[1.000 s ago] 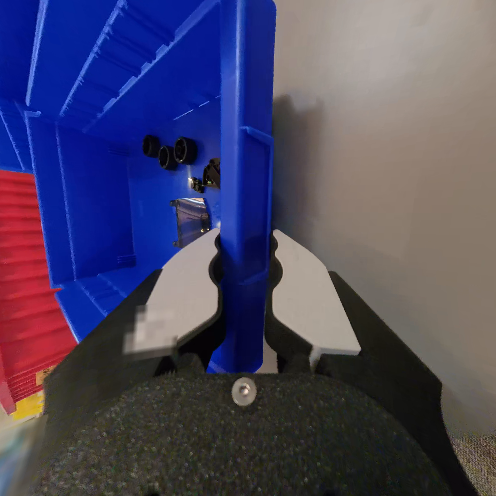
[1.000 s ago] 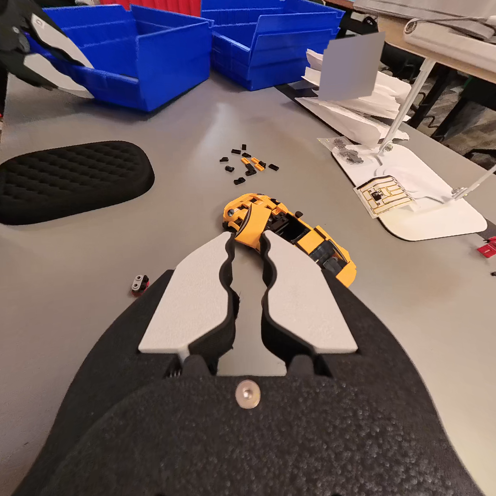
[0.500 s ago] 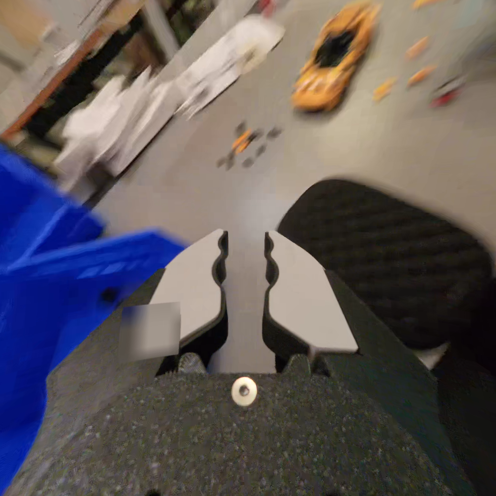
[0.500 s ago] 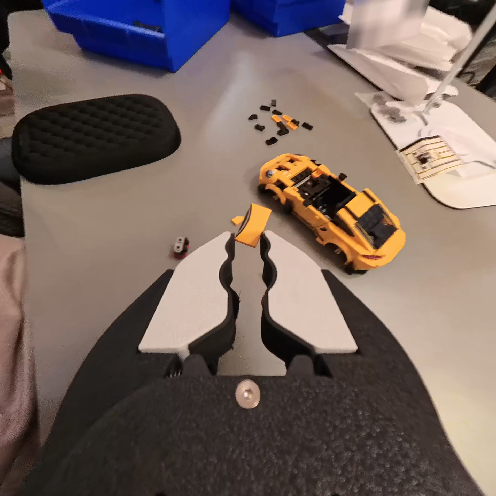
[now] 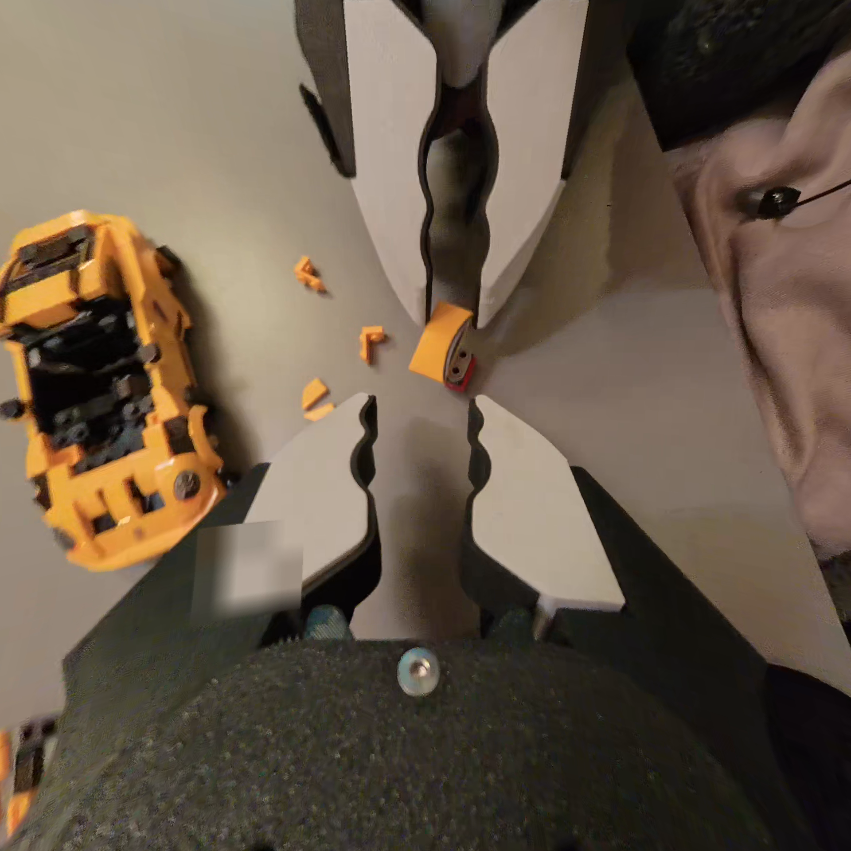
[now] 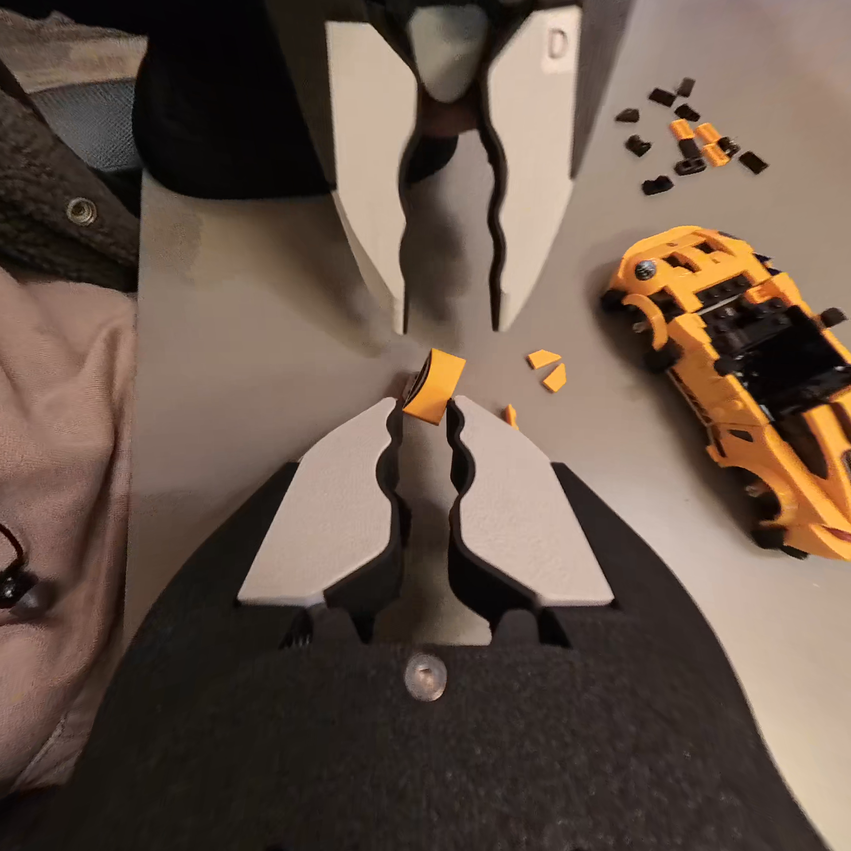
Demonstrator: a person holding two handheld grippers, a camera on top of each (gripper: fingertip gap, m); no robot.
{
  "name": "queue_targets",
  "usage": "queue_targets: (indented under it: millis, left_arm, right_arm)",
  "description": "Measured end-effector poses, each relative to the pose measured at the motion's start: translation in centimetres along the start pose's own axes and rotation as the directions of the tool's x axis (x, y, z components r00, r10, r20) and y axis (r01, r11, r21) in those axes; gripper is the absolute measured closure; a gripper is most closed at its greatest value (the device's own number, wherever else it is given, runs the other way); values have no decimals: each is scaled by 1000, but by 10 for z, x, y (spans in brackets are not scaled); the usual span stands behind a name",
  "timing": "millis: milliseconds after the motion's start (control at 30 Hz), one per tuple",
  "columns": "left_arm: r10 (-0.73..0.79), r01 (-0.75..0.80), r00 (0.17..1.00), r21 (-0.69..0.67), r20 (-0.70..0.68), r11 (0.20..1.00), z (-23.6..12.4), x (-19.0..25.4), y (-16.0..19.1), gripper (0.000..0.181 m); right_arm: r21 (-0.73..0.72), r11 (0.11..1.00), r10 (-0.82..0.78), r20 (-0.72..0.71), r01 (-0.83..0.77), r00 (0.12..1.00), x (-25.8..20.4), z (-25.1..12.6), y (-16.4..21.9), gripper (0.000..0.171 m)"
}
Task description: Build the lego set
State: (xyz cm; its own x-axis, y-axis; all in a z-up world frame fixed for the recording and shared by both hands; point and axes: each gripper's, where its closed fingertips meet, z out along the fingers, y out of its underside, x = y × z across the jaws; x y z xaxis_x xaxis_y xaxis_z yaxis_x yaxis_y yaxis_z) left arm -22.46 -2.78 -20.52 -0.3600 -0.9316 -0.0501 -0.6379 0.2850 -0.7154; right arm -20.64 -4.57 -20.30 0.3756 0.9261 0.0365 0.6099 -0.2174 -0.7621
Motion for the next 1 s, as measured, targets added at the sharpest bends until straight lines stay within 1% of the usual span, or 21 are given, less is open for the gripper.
queue_targets:
  millis: [133,300,567,900,1000]
  left_arm:
    - [49,-50,995,-10,-91,999,12,4,-2,148]
    - [37,-35,989,13,-144,999,16,4,-4,155]
    - [38,-34,986,32,-160,999,17,6,-2,161]
    - [47,-42,983,34,-176,999,20,9,1,161]
    - [46,-39,982,43,-185,998,20,10,0,159]
  right_arm:
    - [-20,1000,3,-2,-3,1000,-2,4,3,154]
    - [-28,999,18,0,-18,1000,-2,6,5,153]
    - [-29,999,46,9,-46,999,-2,7,7,153]
    - [-42,999,30,13,-29,999,-4,8,7,153]
    - [-52,999,12,10,-11,1000,-3,8,7,154]
